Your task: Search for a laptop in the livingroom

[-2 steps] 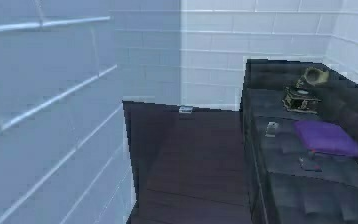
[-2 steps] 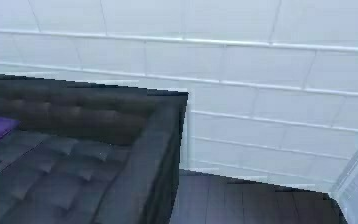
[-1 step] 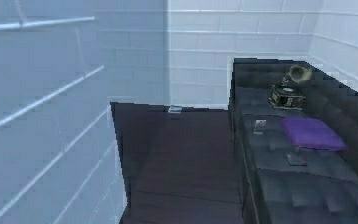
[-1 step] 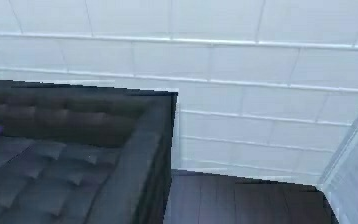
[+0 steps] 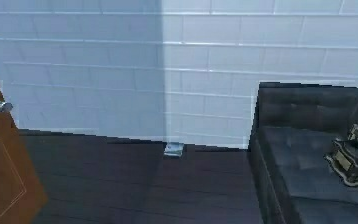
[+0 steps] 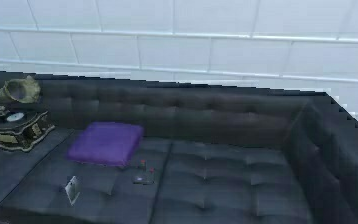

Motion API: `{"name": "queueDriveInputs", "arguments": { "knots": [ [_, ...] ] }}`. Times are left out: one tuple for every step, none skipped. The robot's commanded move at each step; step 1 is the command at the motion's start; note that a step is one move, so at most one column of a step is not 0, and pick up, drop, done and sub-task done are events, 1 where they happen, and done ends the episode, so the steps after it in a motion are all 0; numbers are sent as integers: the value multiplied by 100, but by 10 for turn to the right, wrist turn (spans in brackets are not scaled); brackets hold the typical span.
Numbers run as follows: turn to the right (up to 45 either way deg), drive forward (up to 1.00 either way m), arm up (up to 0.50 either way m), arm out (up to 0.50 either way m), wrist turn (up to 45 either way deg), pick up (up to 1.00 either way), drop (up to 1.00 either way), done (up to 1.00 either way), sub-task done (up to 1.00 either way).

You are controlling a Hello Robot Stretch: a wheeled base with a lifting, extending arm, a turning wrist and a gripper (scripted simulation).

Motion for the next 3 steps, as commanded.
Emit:
{"name": "queueDriveInputs", "arguments": {
  "knots": [
    [0, 30, 0, 0, 0, 0, 0, 0, 0],
    [-360, 0, 0, 0, 0, 0, 0, 0, 0],
    [0, 100, 0, 0, 0, 0, 0, 0, 0]
  ]
}}
